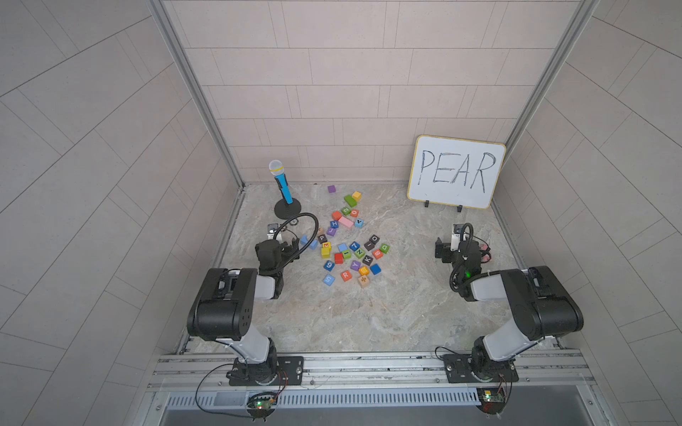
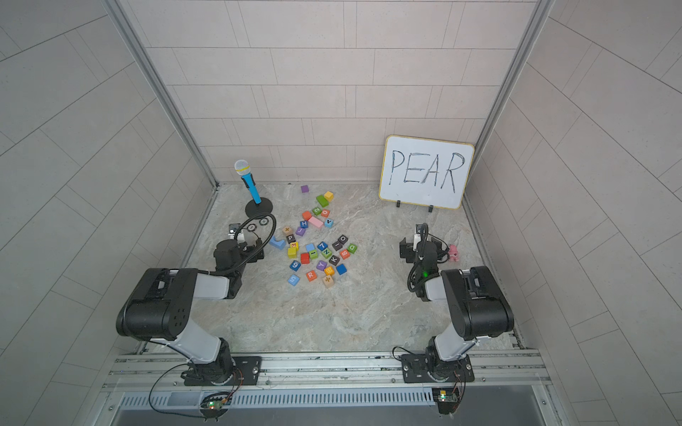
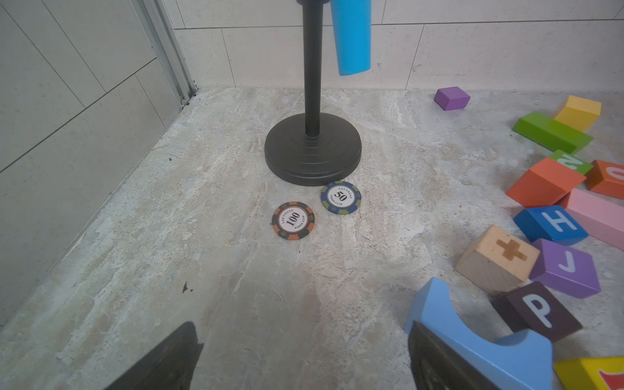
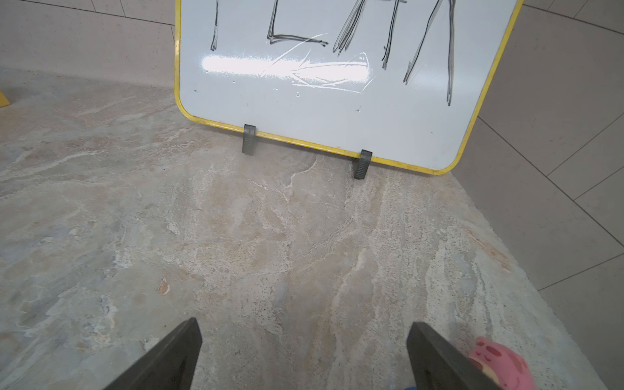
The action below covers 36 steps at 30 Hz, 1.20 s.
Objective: Spell the uppercase word “pear” with letter blocks
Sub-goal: Pick up the letter block from the center of the board.
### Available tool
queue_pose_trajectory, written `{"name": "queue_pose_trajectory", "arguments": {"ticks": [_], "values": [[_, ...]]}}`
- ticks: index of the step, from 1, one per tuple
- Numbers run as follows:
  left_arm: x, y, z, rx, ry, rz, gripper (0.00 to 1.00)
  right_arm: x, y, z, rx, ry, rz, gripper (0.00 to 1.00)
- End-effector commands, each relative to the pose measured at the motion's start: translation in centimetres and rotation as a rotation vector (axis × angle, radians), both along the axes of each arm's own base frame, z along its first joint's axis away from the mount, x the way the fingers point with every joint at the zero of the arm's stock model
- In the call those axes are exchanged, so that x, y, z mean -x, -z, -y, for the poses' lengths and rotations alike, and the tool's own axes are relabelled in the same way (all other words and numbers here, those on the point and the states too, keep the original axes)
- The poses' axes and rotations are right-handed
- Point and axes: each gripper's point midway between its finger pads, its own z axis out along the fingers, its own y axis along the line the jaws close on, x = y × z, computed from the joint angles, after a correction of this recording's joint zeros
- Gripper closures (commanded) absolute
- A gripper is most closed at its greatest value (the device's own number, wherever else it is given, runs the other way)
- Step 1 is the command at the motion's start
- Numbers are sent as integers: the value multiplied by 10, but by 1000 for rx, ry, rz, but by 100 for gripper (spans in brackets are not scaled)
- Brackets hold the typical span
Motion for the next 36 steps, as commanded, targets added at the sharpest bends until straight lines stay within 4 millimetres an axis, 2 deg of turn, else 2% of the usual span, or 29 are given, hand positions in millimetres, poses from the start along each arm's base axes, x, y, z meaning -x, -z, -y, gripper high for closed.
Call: {"name": "queue_pose_trajectory", "arguments": {"ticks": [1, 17, 21, 25, 28, 32, 36], "values": [[-1, -11, -3, 8, -17, 39, 0, -1, -4, 2, -7, 1, 16, 0], [-1, -12, -4, 4, -19, 39, 0, -1, -4, 2, -6, 0, 16, 0], [9, -31, -26, -4, -159, 62, 0, 14, -14, 3, 48, 58, 91, 0], [20, -54, -31, 3, -200, 72, 0, 29, -39, 3, 91, 95, 158, 0], [32, -64, -40, 5, -294, 3, 0, 29, -71, -22, 163, 38, 136, 0], [43, -83, -44, 9, -376, -67, 0, 37, -115, -72, -8, -115, 191, 0], [48, -97, -24, 99, -367, -129, 0, 59, -127, -112, -42, -158, 170, 0]]}}
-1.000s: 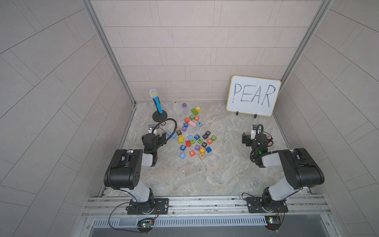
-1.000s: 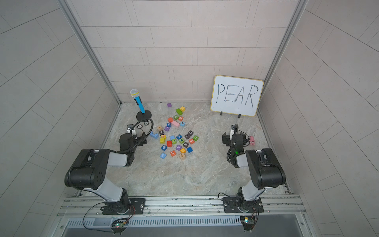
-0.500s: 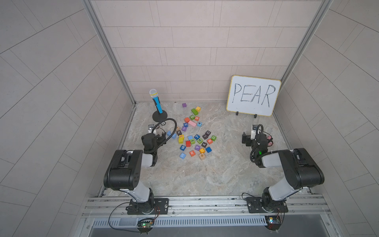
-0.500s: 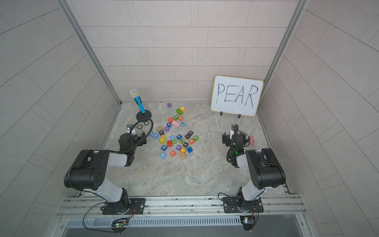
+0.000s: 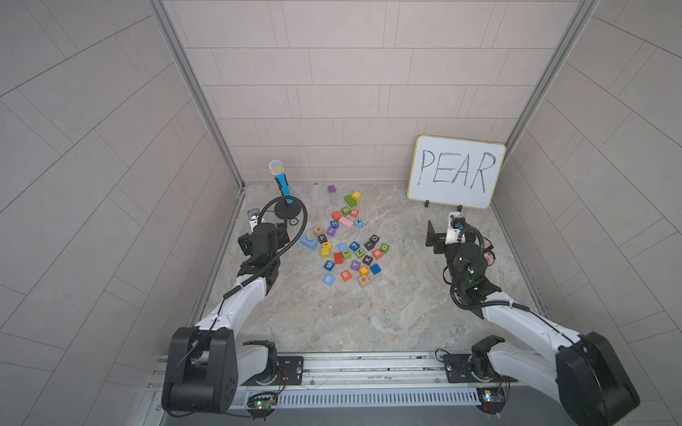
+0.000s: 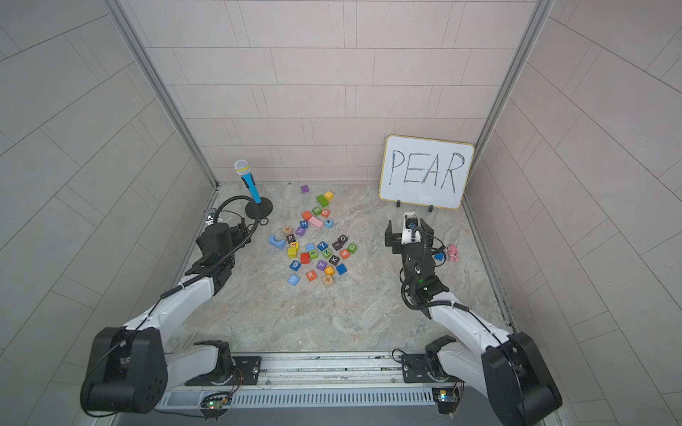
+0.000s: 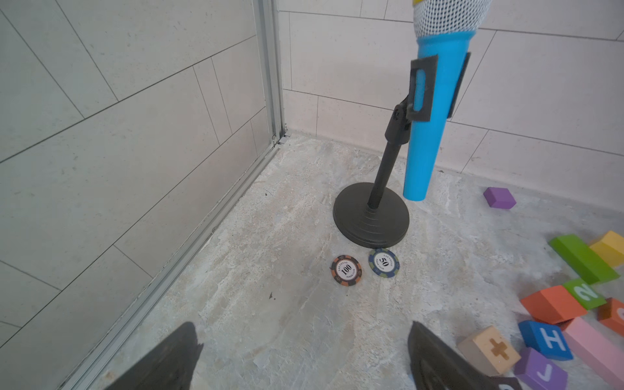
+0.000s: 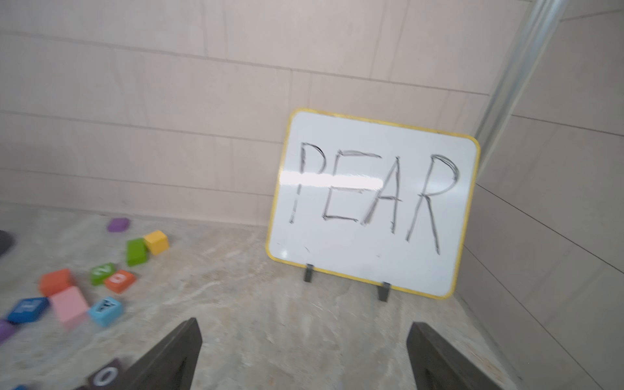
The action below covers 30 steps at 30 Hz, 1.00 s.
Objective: Spell the uppercase word “pear” with letter blocks
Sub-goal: Pick up the letter block from the center of the board.
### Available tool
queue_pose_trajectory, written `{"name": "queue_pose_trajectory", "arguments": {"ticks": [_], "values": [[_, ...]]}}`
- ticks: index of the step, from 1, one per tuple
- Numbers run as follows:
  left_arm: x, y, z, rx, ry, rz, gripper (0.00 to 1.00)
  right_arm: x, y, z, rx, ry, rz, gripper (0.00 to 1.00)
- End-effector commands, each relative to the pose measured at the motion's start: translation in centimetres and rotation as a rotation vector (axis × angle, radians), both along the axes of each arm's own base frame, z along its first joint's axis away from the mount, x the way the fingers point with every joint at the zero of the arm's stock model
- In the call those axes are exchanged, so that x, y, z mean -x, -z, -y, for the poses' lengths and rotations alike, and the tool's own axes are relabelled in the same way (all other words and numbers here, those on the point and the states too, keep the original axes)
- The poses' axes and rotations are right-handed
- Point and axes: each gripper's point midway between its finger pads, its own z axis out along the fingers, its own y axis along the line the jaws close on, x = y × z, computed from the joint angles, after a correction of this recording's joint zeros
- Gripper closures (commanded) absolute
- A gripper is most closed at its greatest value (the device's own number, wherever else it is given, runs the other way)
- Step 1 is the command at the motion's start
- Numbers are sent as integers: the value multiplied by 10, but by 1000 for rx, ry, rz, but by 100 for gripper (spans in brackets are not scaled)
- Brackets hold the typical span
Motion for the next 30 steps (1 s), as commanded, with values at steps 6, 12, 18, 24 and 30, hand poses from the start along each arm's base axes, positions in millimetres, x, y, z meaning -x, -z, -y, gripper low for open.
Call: {"name": "queue_pose_trajectory", "arguments": {"ticks": [6, 12, 18, 24, 30], "values": [[21, 18, 63, 144, 58, -303, 0, 26, 55, -64, 52, -148, -294, 0], [-3, 27, 103, 218, 117, -403, 0, 11, 75, -92, 86, -214, -459, 0], [-20, 44, 130, 302, 122, -509, 5, -14, 72, -125, 92, -315, -461, 0], [-31, 48, 134, 310, 61, -548, 13, -30, 83, -134, 114, -330, -509, 0], [-39, 63, 142, 261, 24, -657, 17, -33, 101, -129, 113, -319, -553, 0]]}}
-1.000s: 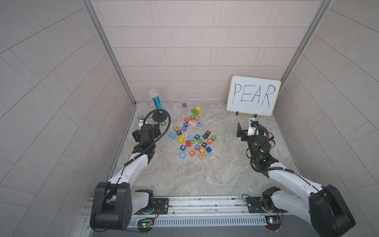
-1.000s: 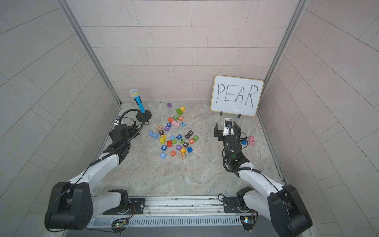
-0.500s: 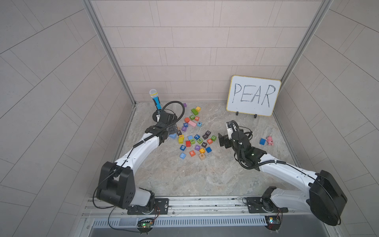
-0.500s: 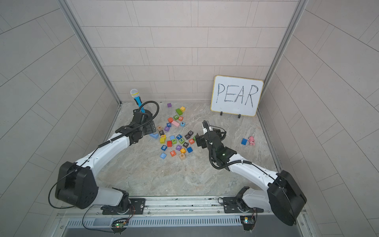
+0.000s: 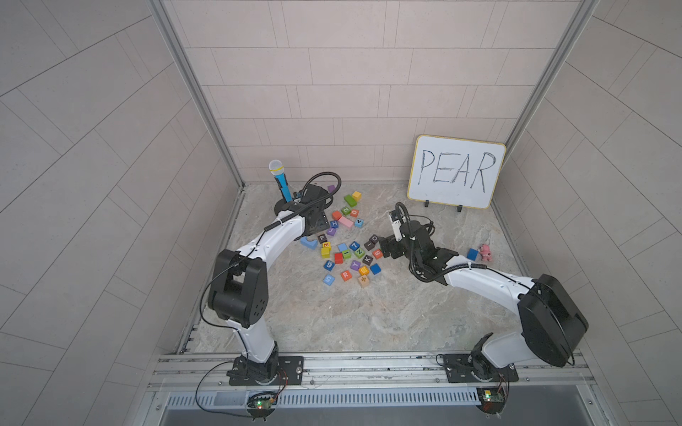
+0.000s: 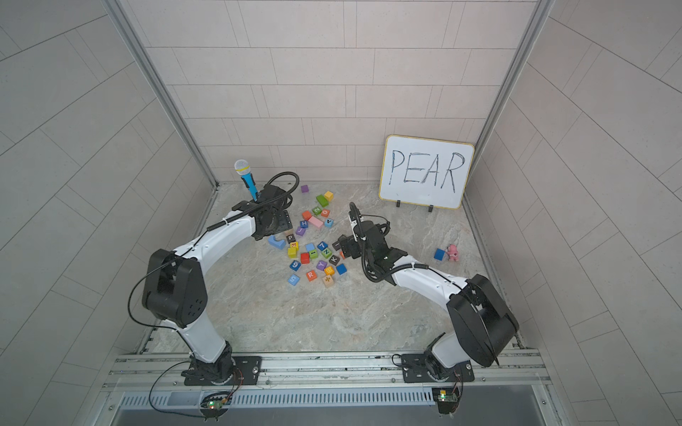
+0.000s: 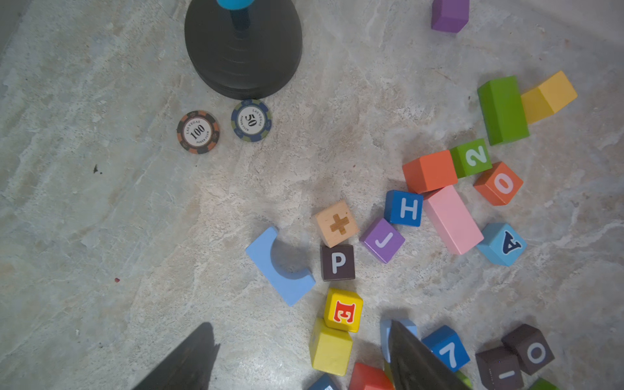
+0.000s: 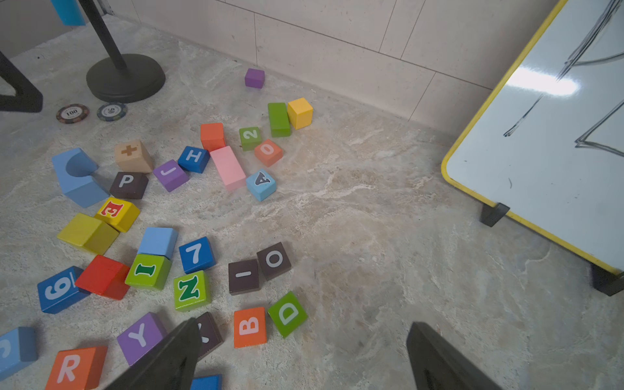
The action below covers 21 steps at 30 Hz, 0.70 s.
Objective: Spell the uppercase word “pear” with letter blocks
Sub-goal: Pick up the letter block from the center of the board.
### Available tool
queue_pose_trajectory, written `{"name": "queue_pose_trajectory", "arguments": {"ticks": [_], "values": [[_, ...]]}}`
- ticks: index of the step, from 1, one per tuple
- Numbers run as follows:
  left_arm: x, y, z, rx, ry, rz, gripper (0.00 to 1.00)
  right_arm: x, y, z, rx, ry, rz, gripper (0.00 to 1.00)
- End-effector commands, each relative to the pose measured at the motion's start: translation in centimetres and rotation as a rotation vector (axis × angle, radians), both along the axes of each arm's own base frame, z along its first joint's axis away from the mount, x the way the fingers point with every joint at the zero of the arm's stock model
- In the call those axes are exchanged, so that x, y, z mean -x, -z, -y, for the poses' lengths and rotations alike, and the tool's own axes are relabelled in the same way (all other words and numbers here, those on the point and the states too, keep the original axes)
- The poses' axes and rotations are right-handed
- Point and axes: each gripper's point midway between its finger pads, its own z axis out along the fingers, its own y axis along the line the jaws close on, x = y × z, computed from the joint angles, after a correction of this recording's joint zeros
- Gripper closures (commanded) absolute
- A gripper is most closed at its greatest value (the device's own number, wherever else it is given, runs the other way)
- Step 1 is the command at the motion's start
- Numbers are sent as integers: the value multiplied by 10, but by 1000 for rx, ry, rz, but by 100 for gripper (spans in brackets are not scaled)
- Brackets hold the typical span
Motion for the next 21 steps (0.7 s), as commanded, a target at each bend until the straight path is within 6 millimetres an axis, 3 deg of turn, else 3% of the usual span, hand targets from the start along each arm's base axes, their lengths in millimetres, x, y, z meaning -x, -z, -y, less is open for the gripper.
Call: {"name": "queue_pose_trajectory", "arguments": {"ticks": [1, 8, 13, 21], "values": [[8, 13, 1, -48, -18, -104, 19, 1, 10, 2, 15, -6, -37, 0], [-3, 31, 20, -23, 4, -179, 31, -2, 21, 1, -1, -7, -54, 0], [-1, 38, 33, -34, 33, -205, 33, -3, 24, 2, 3, -6, -60, 0], [-9, 52, 30, -59, -4, -235, 35, -2, 27, 0, -11, -16, -70, 0]]}}
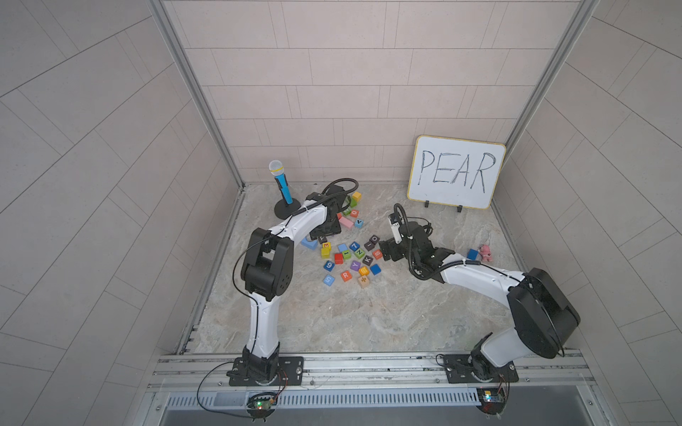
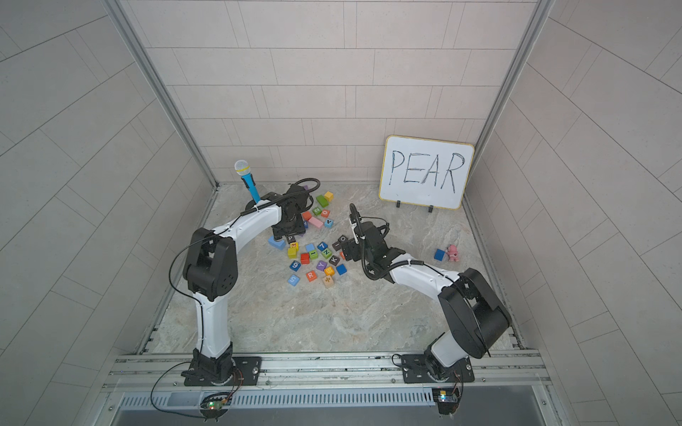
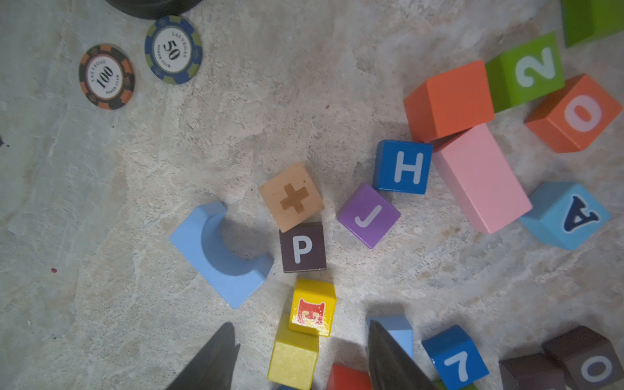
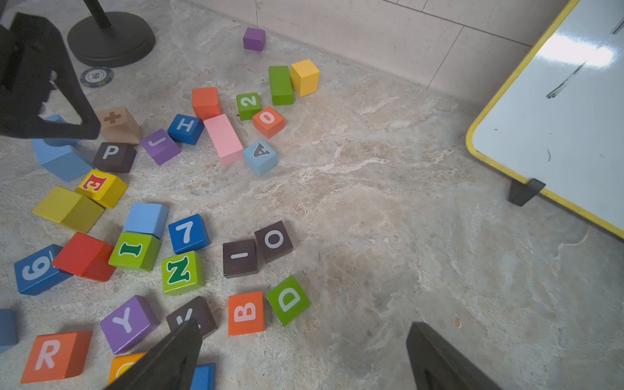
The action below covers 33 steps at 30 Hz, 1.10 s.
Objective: Spell the uppercase word “pear” with letter blocks
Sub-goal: Pick up the letter block from the center of the board.
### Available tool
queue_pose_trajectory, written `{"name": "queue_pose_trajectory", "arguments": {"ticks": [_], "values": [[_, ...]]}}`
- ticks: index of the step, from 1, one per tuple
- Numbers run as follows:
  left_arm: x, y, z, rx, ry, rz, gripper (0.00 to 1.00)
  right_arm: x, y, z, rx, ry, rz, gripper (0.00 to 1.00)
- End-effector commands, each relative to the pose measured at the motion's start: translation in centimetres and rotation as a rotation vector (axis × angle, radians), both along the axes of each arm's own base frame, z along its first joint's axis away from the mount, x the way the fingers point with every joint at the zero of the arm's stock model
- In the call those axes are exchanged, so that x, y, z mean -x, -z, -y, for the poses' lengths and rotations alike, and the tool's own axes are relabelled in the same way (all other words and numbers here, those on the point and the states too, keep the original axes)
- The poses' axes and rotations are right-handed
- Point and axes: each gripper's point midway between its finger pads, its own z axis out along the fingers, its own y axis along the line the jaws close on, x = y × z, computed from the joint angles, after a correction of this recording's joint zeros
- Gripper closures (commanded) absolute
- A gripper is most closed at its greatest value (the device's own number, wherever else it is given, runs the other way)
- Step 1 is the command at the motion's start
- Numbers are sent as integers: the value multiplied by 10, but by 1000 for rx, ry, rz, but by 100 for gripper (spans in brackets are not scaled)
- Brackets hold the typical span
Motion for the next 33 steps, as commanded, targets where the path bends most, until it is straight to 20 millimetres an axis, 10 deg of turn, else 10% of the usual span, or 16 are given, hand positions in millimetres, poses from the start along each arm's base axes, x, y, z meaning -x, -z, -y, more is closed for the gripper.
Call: {"name": "queue_pose_trajectory", "arguments": {"ticks": [1, 33], "values": [[1, 4, -7, -20, -40, -30, 35, 0, 3, -1, -17, -1, -8, 0], [-10, 53, -11, 23, -56, -132, 49, 4, 9, -4, -35, -23, -22, 0]]}}
